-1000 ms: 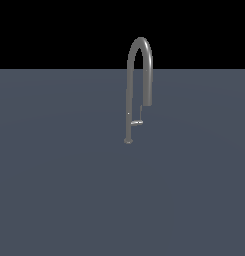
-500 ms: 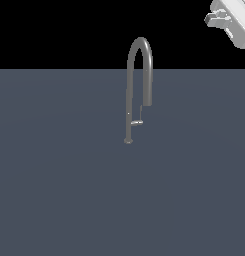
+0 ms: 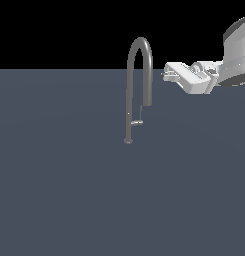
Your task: Turn on the faucet by rotating a designated handle.
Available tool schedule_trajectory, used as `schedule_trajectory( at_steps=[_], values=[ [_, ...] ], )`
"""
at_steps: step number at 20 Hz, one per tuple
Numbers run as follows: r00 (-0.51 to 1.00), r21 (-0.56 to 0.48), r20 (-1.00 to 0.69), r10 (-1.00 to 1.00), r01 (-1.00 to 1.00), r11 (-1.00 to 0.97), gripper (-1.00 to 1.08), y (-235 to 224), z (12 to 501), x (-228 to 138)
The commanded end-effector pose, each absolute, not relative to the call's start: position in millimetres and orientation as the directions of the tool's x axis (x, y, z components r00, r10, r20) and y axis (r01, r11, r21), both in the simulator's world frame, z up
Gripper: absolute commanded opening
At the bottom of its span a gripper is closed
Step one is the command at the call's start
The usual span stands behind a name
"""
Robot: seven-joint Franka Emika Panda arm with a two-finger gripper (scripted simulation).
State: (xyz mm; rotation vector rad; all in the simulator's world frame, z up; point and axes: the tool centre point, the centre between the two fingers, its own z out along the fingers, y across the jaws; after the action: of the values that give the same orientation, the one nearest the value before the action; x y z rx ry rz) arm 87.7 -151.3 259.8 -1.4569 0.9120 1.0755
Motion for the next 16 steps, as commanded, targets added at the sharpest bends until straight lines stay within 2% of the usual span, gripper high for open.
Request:
schedule_trajectory(
  at_steps=[1,8,16],
  values=[
    [0.226,-0.223,-0.974,0.005,-0.959,-0.177,-1.00,-130.6,228.4,93.1],
    [0.081,-0.074,-0.996,-0.021,-0.970,-0.233,-1.00,-89.0,169.7,96.7],
    [0.024,-0.012,-0.999,-0.040,-0.966,-0.257,-1.00,-72.0,146.0,95.8]
  ],
)
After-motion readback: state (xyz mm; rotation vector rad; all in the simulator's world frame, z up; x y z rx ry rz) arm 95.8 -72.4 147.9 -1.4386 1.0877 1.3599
